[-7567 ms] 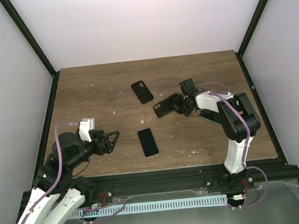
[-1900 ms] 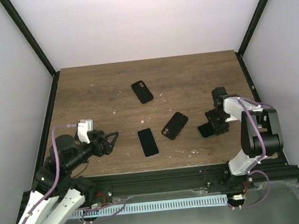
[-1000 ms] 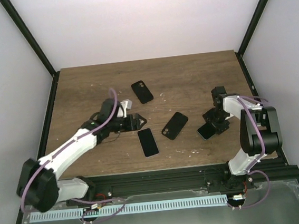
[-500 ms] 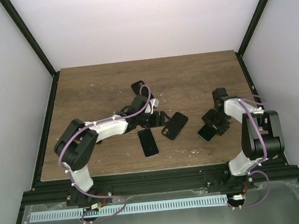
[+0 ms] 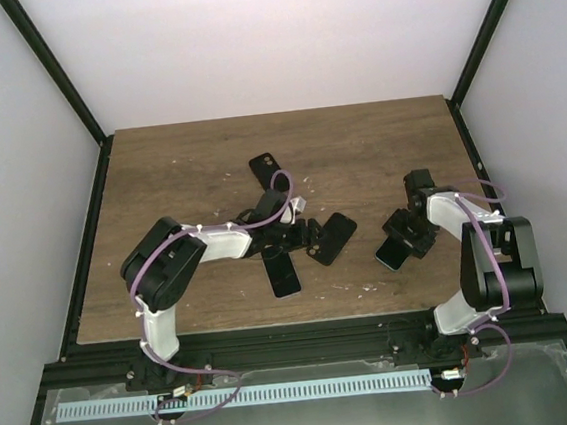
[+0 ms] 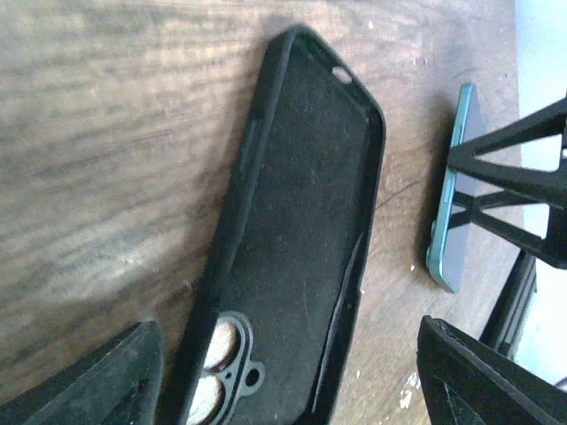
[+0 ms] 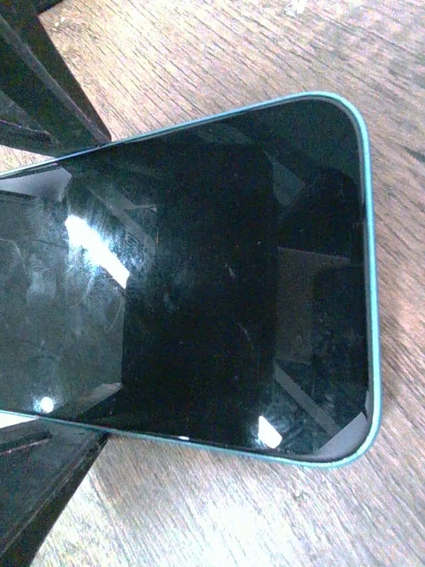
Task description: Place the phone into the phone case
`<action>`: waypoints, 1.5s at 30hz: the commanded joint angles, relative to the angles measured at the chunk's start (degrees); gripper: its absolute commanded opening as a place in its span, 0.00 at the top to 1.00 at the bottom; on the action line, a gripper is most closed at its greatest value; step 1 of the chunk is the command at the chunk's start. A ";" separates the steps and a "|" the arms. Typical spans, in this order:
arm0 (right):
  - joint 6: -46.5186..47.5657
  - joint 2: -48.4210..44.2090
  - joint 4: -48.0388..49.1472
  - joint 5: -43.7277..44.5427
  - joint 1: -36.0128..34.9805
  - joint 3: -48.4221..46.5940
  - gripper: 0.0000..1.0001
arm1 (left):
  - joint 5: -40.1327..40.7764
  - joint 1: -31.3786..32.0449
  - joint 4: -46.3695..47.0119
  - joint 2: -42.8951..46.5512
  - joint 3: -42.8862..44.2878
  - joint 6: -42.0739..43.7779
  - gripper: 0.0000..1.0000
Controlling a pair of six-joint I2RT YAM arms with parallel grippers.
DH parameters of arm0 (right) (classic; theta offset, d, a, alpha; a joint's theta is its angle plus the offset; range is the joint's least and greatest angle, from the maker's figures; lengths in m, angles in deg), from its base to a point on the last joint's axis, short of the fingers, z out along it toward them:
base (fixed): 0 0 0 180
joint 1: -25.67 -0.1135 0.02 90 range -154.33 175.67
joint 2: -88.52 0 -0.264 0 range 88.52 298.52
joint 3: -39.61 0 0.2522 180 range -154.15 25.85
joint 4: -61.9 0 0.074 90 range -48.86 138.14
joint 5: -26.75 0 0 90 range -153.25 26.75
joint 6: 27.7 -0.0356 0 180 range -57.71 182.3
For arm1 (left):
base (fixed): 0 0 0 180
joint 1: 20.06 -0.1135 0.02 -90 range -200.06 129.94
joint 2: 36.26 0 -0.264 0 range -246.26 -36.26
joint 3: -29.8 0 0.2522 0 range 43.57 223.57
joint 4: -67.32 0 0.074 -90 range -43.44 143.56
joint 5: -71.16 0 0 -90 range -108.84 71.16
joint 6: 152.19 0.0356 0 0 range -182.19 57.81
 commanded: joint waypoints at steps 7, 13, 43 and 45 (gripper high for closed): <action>5.67 4.17 12.42 -4.32 0.35 4.39 0.33 | -1.98 4.33 9.02 0.13 -4.82 -5.09 0.21; 9.60 1.84 14.71 -6.97 -0.55 4.89 0.33 | -3.49 6.68 15.37 0.97 -7.35 -8.98 0.21; 12.97 0.44 7.09 -6.04 -11.42 -2.54 0.34 | 10.41 1.82 2.71 27.74 -17.56 -4.23 0.18; 11.91 0.18 6.39 -5.95 -12.76 -3.38 0.34 | 11.61 1.18 0.34 29.84 -17.70 -2.95 0.17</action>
